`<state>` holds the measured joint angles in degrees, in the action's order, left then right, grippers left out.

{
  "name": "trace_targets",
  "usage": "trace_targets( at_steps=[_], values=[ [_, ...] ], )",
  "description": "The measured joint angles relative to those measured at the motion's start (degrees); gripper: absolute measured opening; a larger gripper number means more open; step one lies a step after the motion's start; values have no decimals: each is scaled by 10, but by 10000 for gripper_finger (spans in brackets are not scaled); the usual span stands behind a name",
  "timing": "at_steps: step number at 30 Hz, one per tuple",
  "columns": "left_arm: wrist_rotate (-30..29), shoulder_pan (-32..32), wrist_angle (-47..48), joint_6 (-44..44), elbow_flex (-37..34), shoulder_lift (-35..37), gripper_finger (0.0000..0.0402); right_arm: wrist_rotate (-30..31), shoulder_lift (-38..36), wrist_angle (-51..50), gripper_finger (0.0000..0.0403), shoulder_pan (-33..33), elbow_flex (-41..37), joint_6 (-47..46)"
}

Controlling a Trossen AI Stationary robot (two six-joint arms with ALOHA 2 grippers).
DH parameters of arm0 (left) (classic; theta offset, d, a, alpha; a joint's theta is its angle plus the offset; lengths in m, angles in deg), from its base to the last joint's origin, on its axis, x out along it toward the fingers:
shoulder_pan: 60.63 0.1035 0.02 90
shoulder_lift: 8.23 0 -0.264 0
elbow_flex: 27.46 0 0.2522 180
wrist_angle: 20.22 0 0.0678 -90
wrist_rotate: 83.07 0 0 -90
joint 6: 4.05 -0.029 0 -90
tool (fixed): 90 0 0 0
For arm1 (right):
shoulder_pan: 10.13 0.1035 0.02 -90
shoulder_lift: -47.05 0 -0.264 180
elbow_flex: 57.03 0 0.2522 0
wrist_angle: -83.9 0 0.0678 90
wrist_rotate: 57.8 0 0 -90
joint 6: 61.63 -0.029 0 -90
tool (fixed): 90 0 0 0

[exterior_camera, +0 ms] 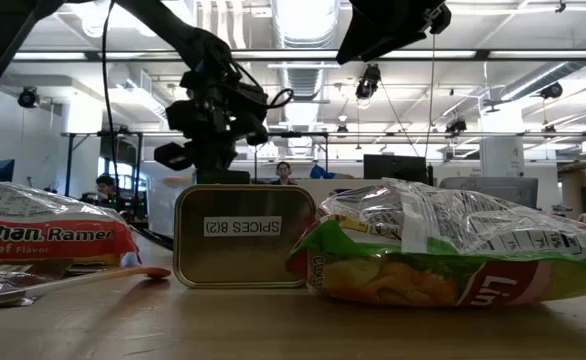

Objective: Pick & Place Food Item
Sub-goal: Put the yellow spoon into the transparent bin

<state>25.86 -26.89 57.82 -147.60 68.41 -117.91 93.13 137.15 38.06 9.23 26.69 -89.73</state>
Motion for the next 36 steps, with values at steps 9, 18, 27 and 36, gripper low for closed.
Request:
trace_targets(
  at_steps=[9, 18, 27, 36],
  values=[
    [15, 2, -15, 0, -15, -8, 14, 0, 0, 1, 293, 0, 0, 0],
    [23, 3, -37, 12, -42, -7, 27, 0, 0, 3, 293, 0, 0, 0],
    [28, 4, -47, 15, -56, -7, 20, 0, 0, 10, 293, 0, 0, 0],
    [32, 4, -47, 26, -56, -7, 21, 0, 0, 10, 293, 0, 0, 0]
  ],
)
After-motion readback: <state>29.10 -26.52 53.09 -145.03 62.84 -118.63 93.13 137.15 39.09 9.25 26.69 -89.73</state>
